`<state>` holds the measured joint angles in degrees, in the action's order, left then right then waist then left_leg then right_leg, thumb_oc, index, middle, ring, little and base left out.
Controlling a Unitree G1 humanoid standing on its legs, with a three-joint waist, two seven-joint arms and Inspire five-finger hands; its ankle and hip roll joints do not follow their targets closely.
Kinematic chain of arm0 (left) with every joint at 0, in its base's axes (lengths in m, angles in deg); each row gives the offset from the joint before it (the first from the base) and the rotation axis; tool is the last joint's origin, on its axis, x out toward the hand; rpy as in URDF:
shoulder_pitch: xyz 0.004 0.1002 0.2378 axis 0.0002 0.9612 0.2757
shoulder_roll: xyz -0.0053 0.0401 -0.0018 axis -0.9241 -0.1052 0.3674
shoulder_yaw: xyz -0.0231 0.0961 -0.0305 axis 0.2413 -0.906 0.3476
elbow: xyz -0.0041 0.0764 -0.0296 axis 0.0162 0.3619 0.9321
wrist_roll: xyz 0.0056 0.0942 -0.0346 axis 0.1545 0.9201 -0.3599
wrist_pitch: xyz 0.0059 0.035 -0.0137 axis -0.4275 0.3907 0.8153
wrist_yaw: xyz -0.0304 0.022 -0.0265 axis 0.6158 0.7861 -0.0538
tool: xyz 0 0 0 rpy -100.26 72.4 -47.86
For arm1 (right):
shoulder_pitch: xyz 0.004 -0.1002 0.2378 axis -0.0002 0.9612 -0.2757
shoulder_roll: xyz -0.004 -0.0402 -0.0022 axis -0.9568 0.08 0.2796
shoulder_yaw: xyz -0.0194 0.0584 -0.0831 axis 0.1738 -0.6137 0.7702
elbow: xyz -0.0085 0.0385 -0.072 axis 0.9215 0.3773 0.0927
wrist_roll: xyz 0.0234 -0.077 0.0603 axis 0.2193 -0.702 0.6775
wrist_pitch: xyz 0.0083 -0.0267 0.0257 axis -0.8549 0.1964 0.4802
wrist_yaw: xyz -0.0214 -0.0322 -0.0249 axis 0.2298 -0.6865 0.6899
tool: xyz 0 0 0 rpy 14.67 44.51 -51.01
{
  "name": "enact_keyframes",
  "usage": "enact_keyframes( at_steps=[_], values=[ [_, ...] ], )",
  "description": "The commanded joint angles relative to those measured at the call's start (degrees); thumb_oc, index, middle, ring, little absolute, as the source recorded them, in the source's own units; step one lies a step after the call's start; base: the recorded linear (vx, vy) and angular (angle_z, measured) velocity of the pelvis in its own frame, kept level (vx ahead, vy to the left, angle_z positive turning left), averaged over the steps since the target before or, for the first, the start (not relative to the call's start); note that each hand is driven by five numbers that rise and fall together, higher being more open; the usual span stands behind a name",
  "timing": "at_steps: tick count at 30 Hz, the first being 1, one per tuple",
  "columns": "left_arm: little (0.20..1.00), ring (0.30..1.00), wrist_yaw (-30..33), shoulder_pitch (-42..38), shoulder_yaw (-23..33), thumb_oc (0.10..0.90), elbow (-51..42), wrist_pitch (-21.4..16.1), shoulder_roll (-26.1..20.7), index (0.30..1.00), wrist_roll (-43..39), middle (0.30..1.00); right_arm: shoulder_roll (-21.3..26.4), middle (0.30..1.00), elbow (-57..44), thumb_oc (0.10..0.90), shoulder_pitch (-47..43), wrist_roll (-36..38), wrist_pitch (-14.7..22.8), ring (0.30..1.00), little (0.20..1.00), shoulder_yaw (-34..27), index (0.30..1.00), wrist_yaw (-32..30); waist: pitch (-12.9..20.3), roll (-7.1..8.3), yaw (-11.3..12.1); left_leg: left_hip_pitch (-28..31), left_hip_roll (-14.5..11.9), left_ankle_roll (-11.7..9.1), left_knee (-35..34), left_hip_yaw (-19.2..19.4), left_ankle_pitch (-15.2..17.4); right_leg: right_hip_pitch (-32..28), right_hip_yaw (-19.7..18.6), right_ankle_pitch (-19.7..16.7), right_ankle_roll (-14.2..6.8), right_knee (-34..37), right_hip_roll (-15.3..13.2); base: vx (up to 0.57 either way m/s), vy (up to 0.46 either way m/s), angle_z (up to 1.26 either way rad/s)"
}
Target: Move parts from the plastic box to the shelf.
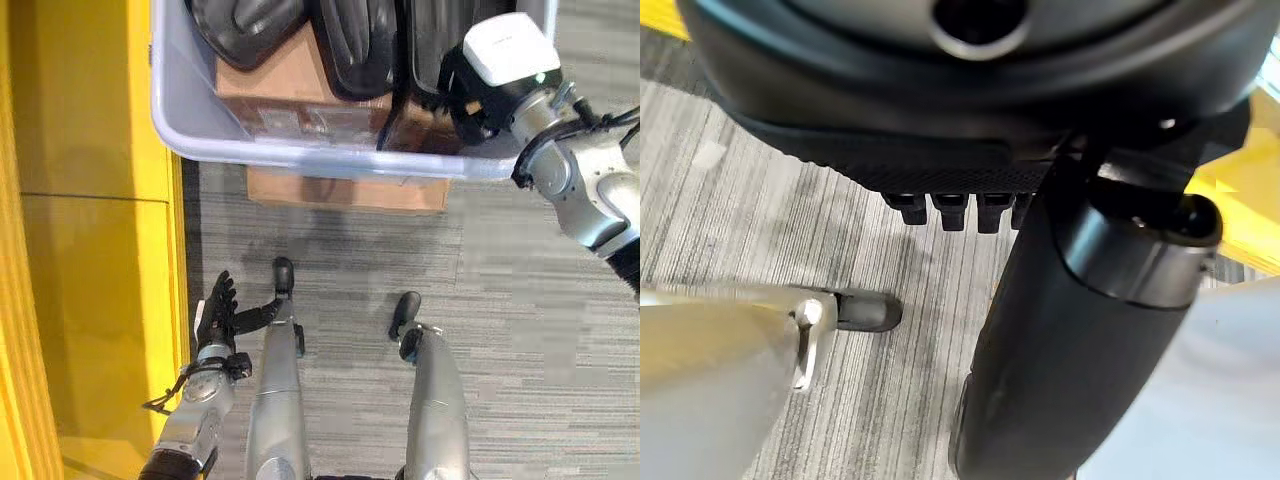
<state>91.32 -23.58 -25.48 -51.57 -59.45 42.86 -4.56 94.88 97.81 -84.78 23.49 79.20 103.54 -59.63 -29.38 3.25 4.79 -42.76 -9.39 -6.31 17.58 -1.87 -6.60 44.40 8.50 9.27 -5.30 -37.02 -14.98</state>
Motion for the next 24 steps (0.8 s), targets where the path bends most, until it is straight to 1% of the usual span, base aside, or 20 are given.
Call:
enact_keyframes(
  at_steps=[1,2,4,5,7,13,17,18,23,24],
  values=[
    [1.000,1.000,-1.65,2.01,3.03,0.900,-4.88,-2.06,-3.31,1.000,1.62,1.000,4.61,0.300,-5.32,0.400,-5.80,0.34,1.76,0.300,0.300,-3.97,0.300,-2.27,-0.42,1.30,-0.57,5.50,1.08,2.15,8.44,1.76,14.57,-8.98,0.35,2.70,0.45,5.20,3.81,-0.13,0.042,0.02],
    [1.000,1.000,-1.82,1.86,3.14,0.900,-4.81,-1.98,-3.36,1.000,1.68,1.000,4.76,0.300,-5.33,0.400,-5.92,0.52,1.97,0.300,0.300,-4.00,0.300,-2.29,-0.42,1.39,-0.51,5.38,1.09,2.50,7.81,2.13,12.90,-8.94,1.01,1.09,0.81,6.09,3.63,-0.11,0.037,0.02],
    [1.000,1.000,-1.99,1.81,3.13,0.900,-4.27,-1.86,-3.36,1.000,1.68,1.000,4.76,0.300,-5.14,0.400,-6.01,0.65,2.03,0.300,0.300,-3.84,0.300,-2.19,-0.42,1.49,-0.49,6.33,1.04,2.44,7.12,2.16,12.57,-9.97,1.04,0.79,0.76,6.84,3.67,-0.04,0.005,0.01],
    [1.000,1.000,-2.26,1.78,3.42,0.900,-4.05,-1.85,-3.56,1.000,1.69,1.000,5.33,0.300,-5.86,0.400,-6.11,1.00,2.22,0.300,0.300,-3.91,0.300,-1.84,-0.42,1.65,-0.42,8.21,0.94,2.34,6.03,2.35,12.31,-11.69,1.03,0.53,0.63,7.69,3.72,0.00,0.000,0.00],
    [1.000,1.000,-2.45,1.77,3.44,0.900,-4.05,-1.88,-3.66,1.000,1.66,1.000,5.44,0.300,-5.99,0.400,-6.16,1.21,2.34,0.300,0.300,-3.86,0.300,-1.85,-0.42,1.76,-0.35,9.23,0.96,2.27,5.58,2.37,12.12,-12.84,1.13,0.28,0.54,8.43,3.66,0.00,0.000,0.00],
    [1.000,1.000,-3.60,2.00,3.96,0.900,-2.76,-1.46,-4.06,1.000,1.83,1.000,7.04,0.300,-7.72,0.400,-5.96,1.79,3.03,0.300,0.300,-4.62,0.300,-1.39,-0.41,2.12,-0.32,15.68,0.64,1.89,2.21,2.39,11.09,-18.77,1.39,-0.34,0.20,11.45,3.82,0.00,0.000,-0.01],
    [1.000,1.000,-4.71,2.57,3.96,0.900,-2.35,-1.11,-4.51,1.000,2.08,1.000,7.56,0.300,-7.81,0.400,-5.76,2.45,3.33,0.300,0.300,-5.11,0.300,-1.40,1.28,2.13,-0.27,18.87,0.54,1.69,-0.20,2.47,10.33,-21.79,1.82,-1.05,-0.17,14.07,3.79,0.04,0.006,-0.05],
    [1.000,1.000,-5.17,2.69,4.19,0.900,-1.36,-0.97,-4.57,1.000,2.14,1.000,8.05,0.300,-8.03,0.400,-5.47,3.16,3.70,0.300,0.300,-5.59,0.300,-1.35,2.39,2.18,-0.36,20.87,0.39,1.52,-1.92,2.63,9.77,-23.52,2.04,-1.61,-0.45,15.81,3.87,0.06,0.011,-0.02],
    [1.000,1.000,-6.30,3.54,4.82,0.900,-0.70,-0.72,-3.73,1.000,0.40,1.000,9.24,0.300,-8.84,0.400,-4.46,5.94,4.16,0.300,0.300,-7.04,0.300,-1.26,5.60,1.90,-0.69,25.51,0.12,1.14,-6.13,2.69,8.27,-27.79,2.39,-3.19,-1.13,20.16,3.89,0.06,0.016,-0.01],
    [1.000,1.000,-6.30,3.55,4.81,0.900,-0.71,-0.72,-3.76,1.000,0.40,1.000,9.25,0.300,-8.88,0.400,-4.36,5.93,4.15,0.300,0.300,-7.13,0.300,-1.25,5.55,1.91,-0.66,25.63,0.12,1.13,-6.22,2.69,8.23,-27.91,2.41,-3.23,-1.13,20.25,3.91,0.05,0.019,0.04]
  ],
)
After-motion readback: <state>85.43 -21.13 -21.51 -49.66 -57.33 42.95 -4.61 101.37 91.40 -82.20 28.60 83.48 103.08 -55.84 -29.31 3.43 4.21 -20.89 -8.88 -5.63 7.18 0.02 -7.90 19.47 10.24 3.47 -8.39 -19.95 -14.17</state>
